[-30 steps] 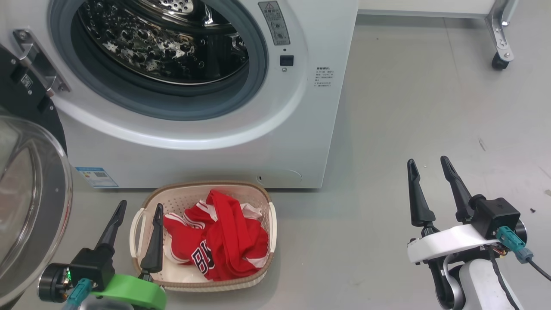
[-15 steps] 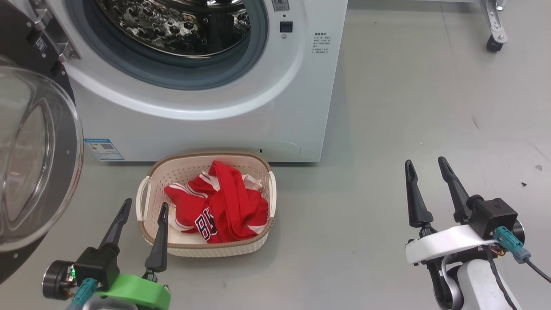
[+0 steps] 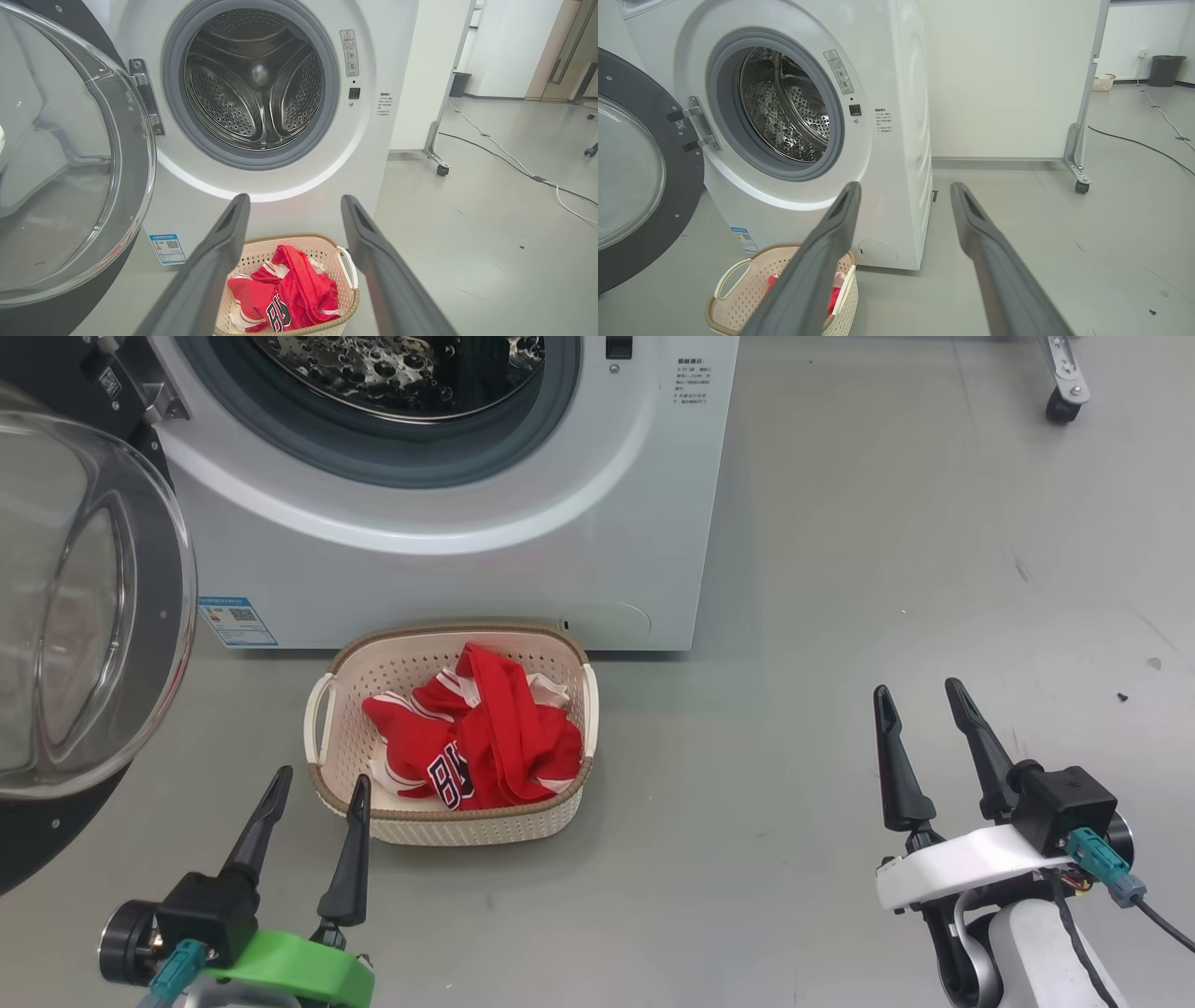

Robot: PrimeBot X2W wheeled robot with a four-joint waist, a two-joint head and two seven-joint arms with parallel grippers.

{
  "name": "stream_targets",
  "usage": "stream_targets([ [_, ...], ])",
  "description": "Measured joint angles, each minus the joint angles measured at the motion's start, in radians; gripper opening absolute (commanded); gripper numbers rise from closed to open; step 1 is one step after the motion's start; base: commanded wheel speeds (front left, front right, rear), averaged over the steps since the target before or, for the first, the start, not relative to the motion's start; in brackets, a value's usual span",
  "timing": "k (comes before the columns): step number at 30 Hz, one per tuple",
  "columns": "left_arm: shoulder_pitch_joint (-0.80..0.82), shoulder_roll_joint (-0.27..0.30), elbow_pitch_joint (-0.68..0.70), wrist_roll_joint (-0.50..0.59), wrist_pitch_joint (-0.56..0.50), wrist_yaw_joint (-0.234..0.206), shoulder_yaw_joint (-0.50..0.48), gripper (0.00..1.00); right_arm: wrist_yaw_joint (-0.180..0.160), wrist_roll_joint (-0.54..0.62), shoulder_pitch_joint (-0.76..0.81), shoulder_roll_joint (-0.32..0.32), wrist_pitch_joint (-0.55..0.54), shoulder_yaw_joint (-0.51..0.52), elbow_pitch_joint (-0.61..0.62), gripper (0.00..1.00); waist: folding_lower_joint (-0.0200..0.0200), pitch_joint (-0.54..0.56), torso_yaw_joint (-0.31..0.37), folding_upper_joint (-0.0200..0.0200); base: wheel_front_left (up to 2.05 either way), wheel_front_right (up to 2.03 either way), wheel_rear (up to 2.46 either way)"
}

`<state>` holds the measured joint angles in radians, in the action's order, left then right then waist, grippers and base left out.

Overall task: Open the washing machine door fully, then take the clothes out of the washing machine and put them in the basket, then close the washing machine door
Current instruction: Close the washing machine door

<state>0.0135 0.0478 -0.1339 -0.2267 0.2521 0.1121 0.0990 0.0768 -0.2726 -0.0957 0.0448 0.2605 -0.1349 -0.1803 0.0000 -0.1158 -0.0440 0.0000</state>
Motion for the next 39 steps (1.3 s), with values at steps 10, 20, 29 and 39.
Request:
stream_targets([
  [10,0.000,0.000,0.008,-0.002,0.000,0.000,-0.004,1.00,0.000,-0.011,-0.001,0.000,0.000,0.002,0.000,1.00,0.0000,-0.004,0.000,0.0000,-0.51,0.51,0.00],
  [20,0.000,0.000,0.010,-0.002,0.000,0.003,-0.005,1.00,0.000,-0.011,-0.003,0.000,0.000,0.002,0.000,1.00,0.0000,-0.005,-0.001,0.0000,-0.17,0.17,0.00],
  [29,0.000,0.000,0.017,-0.001,0.000,0.004,-0.008,1.00,0.000,-0.012,-0.003,0.000,0.000,0.004,-0.003,1.00,0.0000,-0.002,-0.004,0.0000,0.12,-0.12,0.00],
  [39,0.000,0.001,0.015,0.008,0.000,0.005,-0.007,1.00,0.000,-0.016,-0.003,0.000,0.000,0.003,-0.007,1.00,0.0000,0.007,-0.011,0.0000,0.09,-0.09,0.00],
])
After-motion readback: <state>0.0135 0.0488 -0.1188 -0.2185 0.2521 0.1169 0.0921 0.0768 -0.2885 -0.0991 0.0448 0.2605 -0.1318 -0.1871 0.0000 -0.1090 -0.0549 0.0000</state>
